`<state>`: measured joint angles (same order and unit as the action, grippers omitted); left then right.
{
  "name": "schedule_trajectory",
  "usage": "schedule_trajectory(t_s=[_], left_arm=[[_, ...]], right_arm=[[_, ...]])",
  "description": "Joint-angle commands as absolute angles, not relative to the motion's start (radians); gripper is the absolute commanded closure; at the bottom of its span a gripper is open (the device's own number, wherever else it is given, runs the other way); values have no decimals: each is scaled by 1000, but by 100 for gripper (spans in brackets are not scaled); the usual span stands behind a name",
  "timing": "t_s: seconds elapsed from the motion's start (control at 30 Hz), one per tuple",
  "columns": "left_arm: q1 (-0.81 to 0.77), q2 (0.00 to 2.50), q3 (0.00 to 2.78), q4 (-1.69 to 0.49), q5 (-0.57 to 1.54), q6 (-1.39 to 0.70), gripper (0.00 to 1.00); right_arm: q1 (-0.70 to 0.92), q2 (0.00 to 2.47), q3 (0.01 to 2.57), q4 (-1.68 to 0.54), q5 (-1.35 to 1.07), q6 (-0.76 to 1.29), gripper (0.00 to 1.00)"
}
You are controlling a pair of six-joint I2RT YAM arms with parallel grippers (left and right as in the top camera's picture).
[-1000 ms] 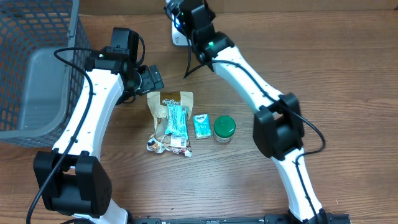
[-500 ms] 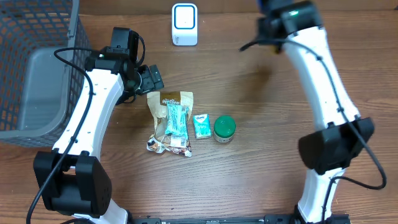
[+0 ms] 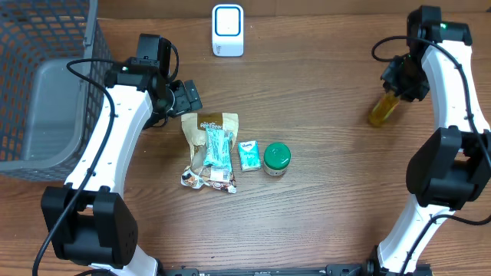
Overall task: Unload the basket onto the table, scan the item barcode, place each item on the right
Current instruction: 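Move the Vim bottle to the right and set it down upright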
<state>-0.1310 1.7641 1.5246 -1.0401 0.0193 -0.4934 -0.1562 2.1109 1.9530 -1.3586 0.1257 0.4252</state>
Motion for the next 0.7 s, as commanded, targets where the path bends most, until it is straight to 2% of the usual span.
schedule_trajectory(t_s=[0.0,0.13,0.2,0.23,0.27,0.3,0.37,0.5,0.67], left_arm=[[-131,1766,1540,-1039,19,-482,0],[-131,1766,1540,-1039,19,-482,0],[-131,1766,1540,-1039,19,-482,0],[-131,1766,1540,-1039,19,-482,0],[-131,1766,1540,-1039,19,-482,0],[-131,1766,1540,-1039,19,-482,0],[-131,1766,1540,-1039,19,-482,1],[-131,1766,1540,-1039,19,-482,0],[-131,1766,1540,-1039,19,-482,0]], right_arm=[[-154,2104,1922,-1340,80,423,94],[-152,2104,1917,-1337,81,411,69],[-152,2104,1917,-1342,80,411,47],[-152,2104,1917,-1347,80,411,27],[-152,2104,1917,-1349,80,411,15],[-152,2104,1917,-1352,80,411,10],[-152,2104,1918,-1360,81,411,7],[-152,2091,1955,-1410,96,411,7],[-138,2028,2144,-1511,94,410,6]])
